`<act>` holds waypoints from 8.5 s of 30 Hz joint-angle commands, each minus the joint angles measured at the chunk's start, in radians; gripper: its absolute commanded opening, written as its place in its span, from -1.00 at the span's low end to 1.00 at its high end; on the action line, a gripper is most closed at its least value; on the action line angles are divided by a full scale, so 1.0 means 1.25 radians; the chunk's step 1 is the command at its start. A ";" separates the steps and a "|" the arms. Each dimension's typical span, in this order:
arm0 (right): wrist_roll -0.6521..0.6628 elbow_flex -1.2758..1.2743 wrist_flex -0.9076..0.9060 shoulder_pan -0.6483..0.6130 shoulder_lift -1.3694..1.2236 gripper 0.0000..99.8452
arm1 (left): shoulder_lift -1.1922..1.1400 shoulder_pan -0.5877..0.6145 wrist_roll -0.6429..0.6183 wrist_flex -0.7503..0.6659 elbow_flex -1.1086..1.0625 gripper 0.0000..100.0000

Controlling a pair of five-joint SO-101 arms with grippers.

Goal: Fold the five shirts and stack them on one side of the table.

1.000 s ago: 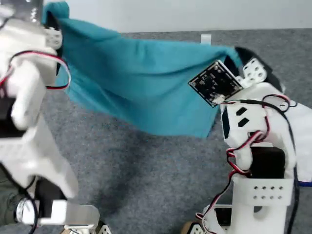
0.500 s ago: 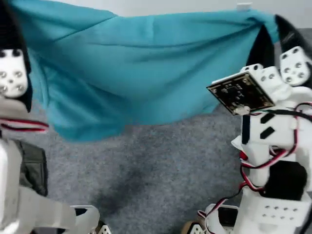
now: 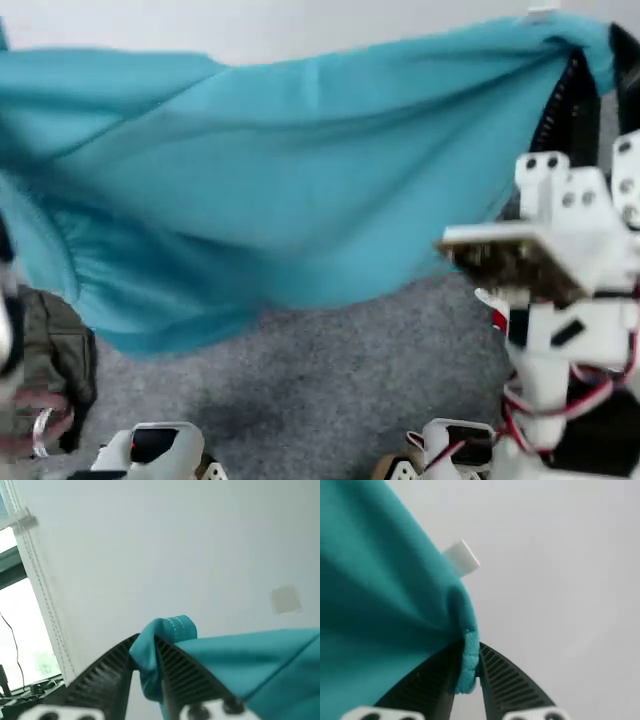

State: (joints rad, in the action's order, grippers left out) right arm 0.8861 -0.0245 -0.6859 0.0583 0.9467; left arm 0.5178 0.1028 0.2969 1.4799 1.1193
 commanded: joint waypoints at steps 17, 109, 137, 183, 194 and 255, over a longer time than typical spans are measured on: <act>0.086 -0.090 -0.245 -0.004 0.072 -0.98 | 0.036 0.006 0.059 0.194 -0.138 -0.99; 0.069 0.390 -0.500 0.035 -0.444 -0.98 | -0.512 0.102 0.034 0.216 0.441 -0.99; 0.011 0.387 -0.744 0.003 -0.489 -0.98 | -0.395 -0.195 0.091 0.082 0.075 -0.99; -0.420 0.522 -0.256 -0.589 -1.434 -0.59 | -0.385 0.351 0.205 -0.466 -1.094 -0.99; -0.317 0.970 -0.582 -0.558 -1.569 -0.98 | -0.384 0.347 0.205 -0.482 -1.084 -0.99; -0.436 1.139 -0.888 -0.489 -1.744 -0.98 | -0.248 0.295 0.205 -0.592 -1.255 -0.99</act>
State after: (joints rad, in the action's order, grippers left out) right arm 0.3414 1.4070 -1.7522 -0.5447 -1.2781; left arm 0.1588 0.4787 0.5409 0.7649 -0.4580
